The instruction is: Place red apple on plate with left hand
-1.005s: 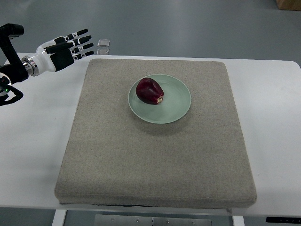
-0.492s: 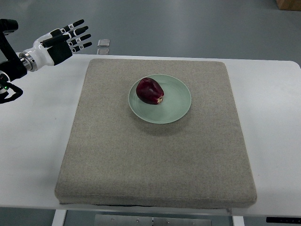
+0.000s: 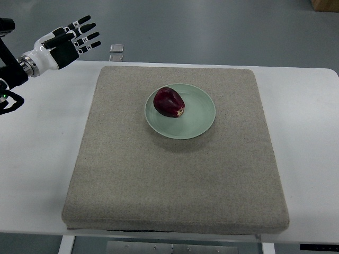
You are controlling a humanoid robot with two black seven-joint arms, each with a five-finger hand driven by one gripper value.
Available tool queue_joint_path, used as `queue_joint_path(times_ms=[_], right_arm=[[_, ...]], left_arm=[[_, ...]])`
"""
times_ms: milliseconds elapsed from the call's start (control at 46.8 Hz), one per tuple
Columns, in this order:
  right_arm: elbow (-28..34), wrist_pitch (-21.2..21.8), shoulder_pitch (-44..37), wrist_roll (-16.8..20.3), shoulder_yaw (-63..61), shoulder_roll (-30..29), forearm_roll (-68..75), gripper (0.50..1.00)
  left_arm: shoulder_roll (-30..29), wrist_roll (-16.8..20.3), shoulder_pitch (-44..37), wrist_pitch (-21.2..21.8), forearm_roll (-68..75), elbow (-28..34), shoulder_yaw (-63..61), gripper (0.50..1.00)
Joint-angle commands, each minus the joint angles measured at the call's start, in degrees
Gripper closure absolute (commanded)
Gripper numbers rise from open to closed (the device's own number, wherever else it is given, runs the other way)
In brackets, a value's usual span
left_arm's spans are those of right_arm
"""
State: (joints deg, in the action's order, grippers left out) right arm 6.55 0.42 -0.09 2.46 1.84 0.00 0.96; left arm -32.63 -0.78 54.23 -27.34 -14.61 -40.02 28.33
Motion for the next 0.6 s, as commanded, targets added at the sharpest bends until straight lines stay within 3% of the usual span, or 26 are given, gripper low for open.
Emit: queue_joint_path(times_ms=[0,577], right_arm=[[0.48,0.02,0.09,0.0,0.01,0.0,0.0,0.568],[0.4,-0.06,0.44,0.09,0.01,0.0,0.01,0.568]], left_arm=[[0.11,-0.01,0.08,0.01,-0.16,0.03,0.06,0.504],[0.11,-0.09,-0.01,0.36,-0.16,0.03,0.14,0.501]])
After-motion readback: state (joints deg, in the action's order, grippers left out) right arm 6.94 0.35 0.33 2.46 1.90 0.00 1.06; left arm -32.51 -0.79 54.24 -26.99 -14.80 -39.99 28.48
